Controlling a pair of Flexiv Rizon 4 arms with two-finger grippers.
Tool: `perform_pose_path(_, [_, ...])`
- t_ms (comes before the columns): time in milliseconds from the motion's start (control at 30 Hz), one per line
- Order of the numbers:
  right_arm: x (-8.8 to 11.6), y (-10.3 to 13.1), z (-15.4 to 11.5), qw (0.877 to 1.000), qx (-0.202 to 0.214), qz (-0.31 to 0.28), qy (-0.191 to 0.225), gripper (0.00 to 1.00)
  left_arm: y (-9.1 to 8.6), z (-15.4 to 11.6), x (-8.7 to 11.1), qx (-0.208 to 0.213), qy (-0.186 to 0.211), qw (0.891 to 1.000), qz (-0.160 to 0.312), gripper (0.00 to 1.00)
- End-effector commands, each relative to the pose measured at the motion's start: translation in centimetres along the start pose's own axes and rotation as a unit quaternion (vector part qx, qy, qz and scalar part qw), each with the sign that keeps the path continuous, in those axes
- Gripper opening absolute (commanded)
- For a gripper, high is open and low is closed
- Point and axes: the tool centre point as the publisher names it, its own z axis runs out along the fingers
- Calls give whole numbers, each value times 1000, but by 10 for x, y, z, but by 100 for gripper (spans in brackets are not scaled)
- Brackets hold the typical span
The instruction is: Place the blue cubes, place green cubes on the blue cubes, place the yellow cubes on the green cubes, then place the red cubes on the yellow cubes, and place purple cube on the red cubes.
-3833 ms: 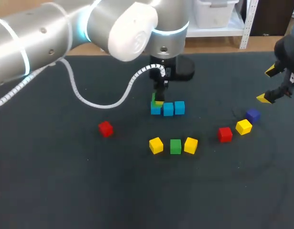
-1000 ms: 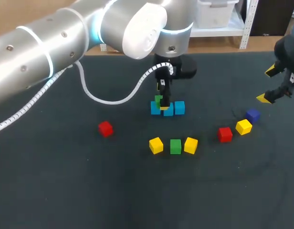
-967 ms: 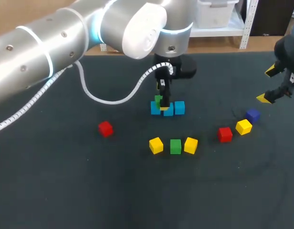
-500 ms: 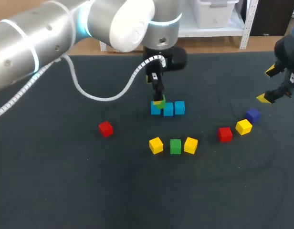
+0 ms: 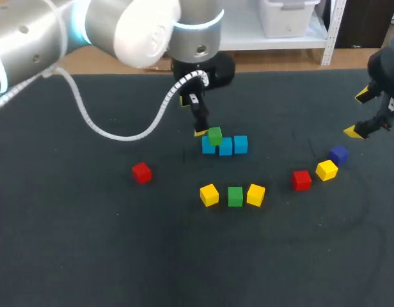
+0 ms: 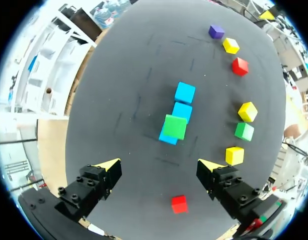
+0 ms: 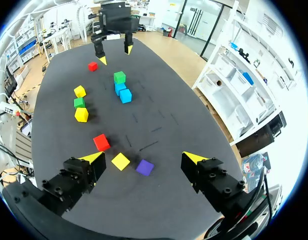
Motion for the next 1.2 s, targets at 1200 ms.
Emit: perform_pose_path(1200, [0, -1, 1, 1000, -1, 0, -1, 100, 44, -55, 128, -85, -211, 939, -257, 100])
